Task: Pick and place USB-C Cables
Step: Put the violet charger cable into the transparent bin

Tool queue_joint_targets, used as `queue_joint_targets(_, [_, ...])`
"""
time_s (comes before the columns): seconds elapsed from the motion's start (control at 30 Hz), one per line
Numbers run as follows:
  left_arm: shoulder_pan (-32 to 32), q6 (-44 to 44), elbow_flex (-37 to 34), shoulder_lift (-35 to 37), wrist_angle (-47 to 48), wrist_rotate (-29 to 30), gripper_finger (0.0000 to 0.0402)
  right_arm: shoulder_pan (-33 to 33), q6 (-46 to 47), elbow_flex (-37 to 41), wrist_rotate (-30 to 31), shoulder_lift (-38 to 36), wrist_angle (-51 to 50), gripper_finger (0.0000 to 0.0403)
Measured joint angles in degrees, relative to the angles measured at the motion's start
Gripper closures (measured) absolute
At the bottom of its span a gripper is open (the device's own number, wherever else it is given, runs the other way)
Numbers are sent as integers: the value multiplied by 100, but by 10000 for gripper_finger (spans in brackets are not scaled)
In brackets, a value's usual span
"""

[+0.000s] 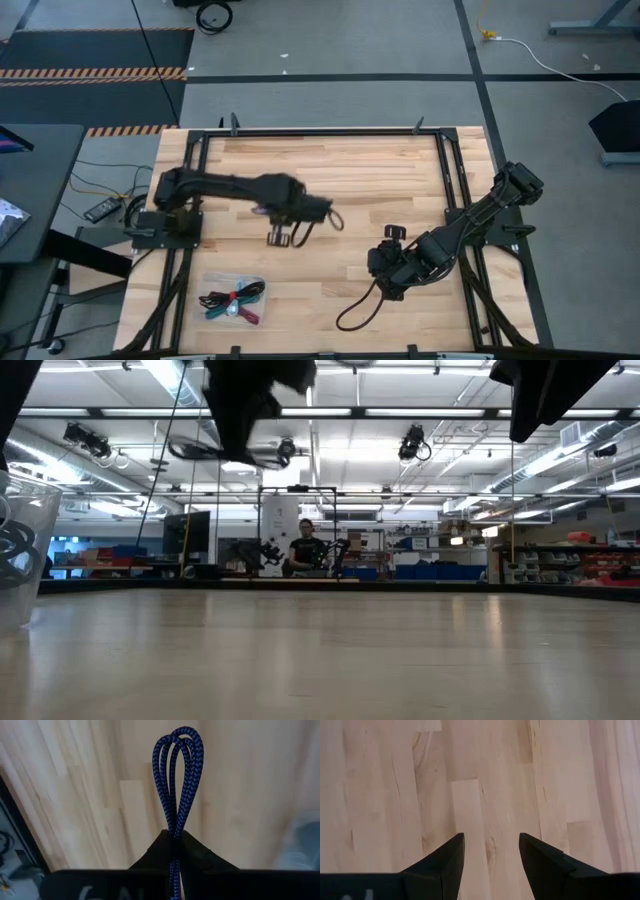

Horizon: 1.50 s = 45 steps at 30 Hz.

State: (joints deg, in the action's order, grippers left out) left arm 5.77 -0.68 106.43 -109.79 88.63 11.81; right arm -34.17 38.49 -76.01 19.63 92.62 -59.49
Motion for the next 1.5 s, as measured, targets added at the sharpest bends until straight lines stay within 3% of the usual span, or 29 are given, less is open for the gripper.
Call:
queue_joint_targets(0.47, [2910,3443,37,714,137,-398,383,9,-161,0,135,-2,33,208])
queue_joint_targets(0.77, [4226,4872,-37,438,128,391,383,22,-223,0,132,-2,114,208])
queue_joint_targets(0.97, [4469,5036,-1377,447,17,316,383,22,29,0,16,-2,453,208])
queue_joint_targets(1.17, [4346,4850,-2700,668,-1252,-353,383,-3,210,0,-179,-2,770,208])
queue_joint_targets(1.3, [4309,4940,-3083,833,-1835,-341,383,-75,324,0,-250,-2,844,208])
queue_joint_targets(1.5, [4316,4696,-3110,860,-2543,-441,383,-96,337,0,-283,-2,843,208])
